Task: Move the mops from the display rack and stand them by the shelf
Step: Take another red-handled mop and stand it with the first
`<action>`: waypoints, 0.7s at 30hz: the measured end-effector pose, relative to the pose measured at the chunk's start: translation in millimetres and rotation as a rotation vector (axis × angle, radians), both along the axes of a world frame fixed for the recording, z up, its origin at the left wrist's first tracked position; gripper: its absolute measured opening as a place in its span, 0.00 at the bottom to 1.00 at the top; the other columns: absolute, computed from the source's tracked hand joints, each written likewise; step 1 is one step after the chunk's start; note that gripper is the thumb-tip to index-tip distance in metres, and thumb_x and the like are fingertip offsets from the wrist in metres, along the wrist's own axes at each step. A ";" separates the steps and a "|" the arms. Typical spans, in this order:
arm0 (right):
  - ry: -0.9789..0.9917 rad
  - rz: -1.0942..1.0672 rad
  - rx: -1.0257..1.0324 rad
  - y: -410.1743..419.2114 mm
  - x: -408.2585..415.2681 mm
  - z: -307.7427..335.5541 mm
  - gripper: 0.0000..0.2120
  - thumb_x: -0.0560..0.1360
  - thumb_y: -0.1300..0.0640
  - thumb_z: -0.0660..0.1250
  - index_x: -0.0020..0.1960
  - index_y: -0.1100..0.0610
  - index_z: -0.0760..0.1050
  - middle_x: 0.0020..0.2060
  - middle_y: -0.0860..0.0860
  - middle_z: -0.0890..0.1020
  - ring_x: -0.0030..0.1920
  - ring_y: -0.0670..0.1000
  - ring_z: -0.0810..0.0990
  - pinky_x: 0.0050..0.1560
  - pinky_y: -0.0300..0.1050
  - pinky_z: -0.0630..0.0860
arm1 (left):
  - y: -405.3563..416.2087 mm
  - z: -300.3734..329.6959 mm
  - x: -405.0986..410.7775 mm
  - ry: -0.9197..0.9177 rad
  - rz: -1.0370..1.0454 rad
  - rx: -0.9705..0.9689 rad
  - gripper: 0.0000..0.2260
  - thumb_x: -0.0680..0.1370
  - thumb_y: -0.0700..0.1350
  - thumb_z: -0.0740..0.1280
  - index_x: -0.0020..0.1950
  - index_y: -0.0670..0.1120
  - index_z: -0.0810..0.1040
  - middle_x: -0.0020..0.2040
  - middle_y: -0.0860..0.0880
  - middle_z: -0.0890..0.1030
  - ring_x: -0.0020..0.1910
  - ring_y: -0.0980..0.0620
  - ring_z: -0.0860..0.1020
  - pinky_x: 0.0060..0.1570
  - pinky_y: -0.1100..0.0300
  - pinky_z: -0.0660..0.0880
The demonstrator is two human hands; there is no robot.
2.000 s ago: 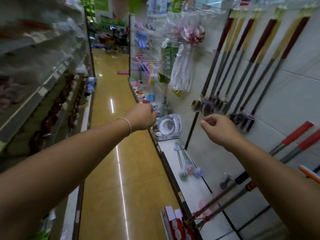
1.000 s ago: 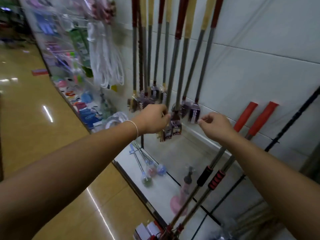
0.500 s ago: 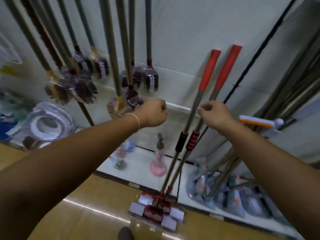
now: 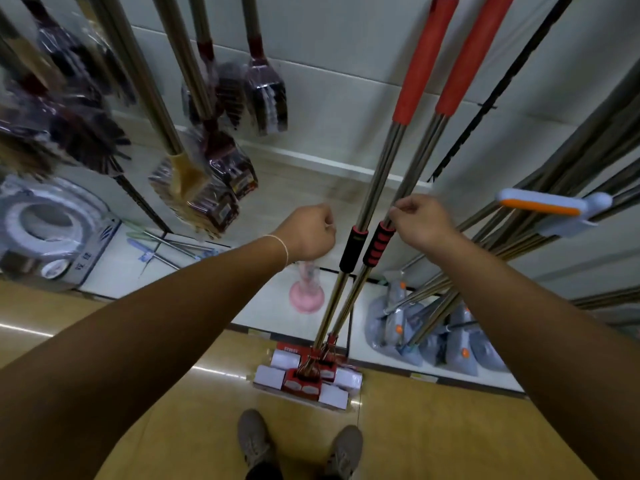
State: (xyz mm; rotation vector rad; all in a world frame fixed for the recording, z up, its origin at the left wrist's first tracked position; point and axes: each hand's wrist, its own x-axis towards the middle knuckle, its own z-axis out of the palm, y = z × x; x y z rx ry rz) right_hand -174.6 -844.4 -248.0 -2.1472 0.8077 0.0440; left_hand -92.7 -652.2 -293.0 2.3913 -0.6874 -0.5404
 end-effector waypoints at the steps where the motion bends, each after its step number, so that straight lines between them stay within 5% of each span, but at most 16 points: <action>1: 0.006 0.003 0.016 -2.0 5.8 -5.1 0.17 0.79 0.53 0.66 0.65 0.60 0.76 0.44 0.50 0.79 0.47 0.51 0.79 0.48 0.43 0.76 | -0.8 -5.1 -0.8 0.007 0.004 0.006 0.06 0.77 0.46 0.62 0.50 0.47 0.76 0.45 0.48 0.80 0.42 0.50 0.77 0.42 0.61 0.71; 6: -0.039 -0.015 0.093 -4.2 41.0 -11.9 0.27 0.78 0.49 0.66 0.74 0.58 0.66 0.54 0.50 0.78 0.54 0.52 0.78 0.60 0.50 0.76 | -0.4 -16.2 3.1 0.038 -0.013 0.070 0.09 0.78 0.47 0.62 0.54 0.45 0.77 0.50 0.46 0.80 0.45 0.50 0.75 0.43 0.61 0.68; 13: -0.210 -0.007 0.086 -0.9 68.8 -2.9 0.15 0.79 0.50 0.65 0.62 0.55 0.70 0.51 0.50 0.78 0.49 0.51 0.77 0.44 0.39 0.72 | 8.3 -12.1 2.6 0.122 0.015 0.110 0.10 0.79 0.47 0.61 0.56 0.45 0.76 0.48 0.45 0.78 0.35 0.51 0.76 0.31 0.58 0.77; 18: -0.328 -0.040 0.154 4.5 64.9 12.0 0.17 0.80 0.47 0.62 0.66 0.53 0.72 0.45 0.43 0.78 0.45 0.41 0.77 0.44 0.36 0.72 | 10.0 -12.3 -1.2 0.124 0.008 0.129 0.12 0.79 0.48 0.62 0.59 0.44 0.75 0.50 0.44 0.79 0.34 0.53 0.74 0.31 0.60 0.76; 21: -0.333 -0.003 0.177 3.9 59.7 24.5 0.11 0.79 0.45 0.64 0.58 0.48 0.74 0.48 0.49 0.82 0.49 0.47 0.81 0.48 0.41 0.75 | 8.4 -13.1 -4.7 0.122 -0.009 0.129 0.12 0.79 0.47 0.62 0.58 0.43 0.76 0.52 0.43 0.80 0.35 0.54 0.72 0.32 0.63 0.69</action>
